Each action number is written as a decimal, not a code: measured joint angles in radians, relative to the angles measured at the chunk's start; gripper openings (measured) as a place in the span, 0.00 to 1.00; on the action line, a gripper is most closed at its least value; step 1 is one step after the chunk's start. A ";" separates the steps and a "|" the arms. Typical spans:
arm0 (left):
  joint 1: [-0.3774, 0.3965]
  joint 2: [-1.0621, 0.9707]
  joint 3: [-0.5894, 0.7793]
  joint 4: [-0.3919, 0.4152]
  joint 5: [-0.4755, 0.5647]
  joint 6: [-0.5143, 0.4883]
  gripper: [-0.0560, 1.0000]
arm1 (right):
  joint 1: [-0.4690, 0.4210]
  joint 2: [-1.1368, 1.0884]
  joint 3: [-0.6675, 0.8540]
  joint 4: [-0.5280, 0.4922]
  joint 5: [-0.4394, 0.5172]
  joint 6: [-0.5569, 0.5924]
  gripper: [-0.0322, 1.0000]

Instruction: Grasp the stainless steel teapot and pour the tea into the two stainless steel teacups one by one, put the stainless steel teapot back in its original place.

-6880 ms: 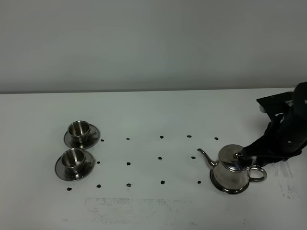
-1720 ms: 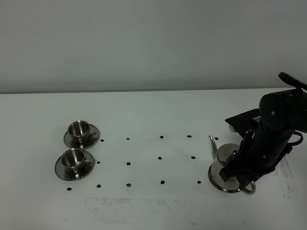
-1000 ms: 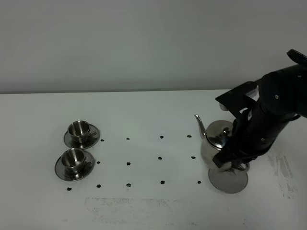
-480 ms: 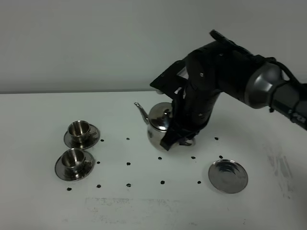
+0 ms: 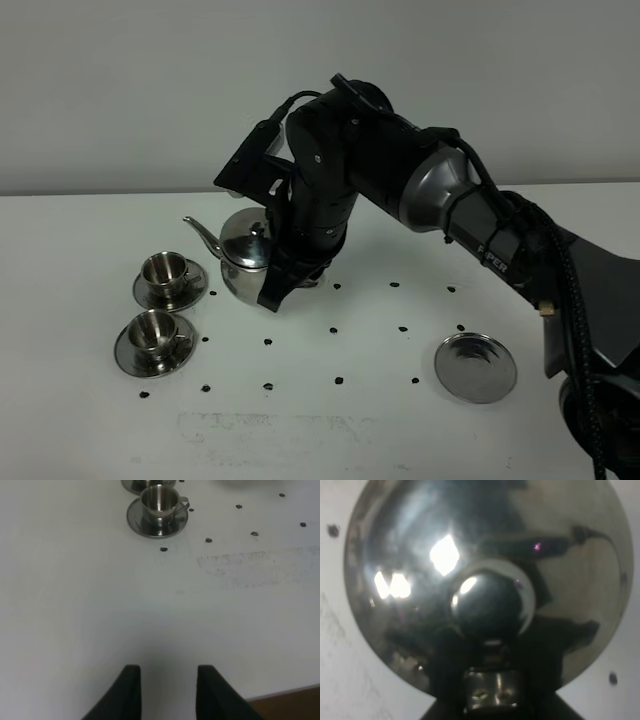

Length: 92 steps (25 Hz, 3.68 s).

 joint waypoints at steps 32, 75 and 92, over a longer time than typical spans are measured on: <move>0.000 0.000 0.000 0.000 0.000 0.000 0.34 | 0.081 0.070 0.016 -0.232 -0.058 -0.288 0.21; 0.000 0.000 0.000 0.000 0.000 0.000 0.34 | 0.150 0.119 0.022 -0.513 -0.213 -0.413 0.21; 0.000 0.000 0.000 0.000 0.000 0.000 0.34 | 0.167 0.142 0.023 -0.574 -0.255 -0.380 0.21</move>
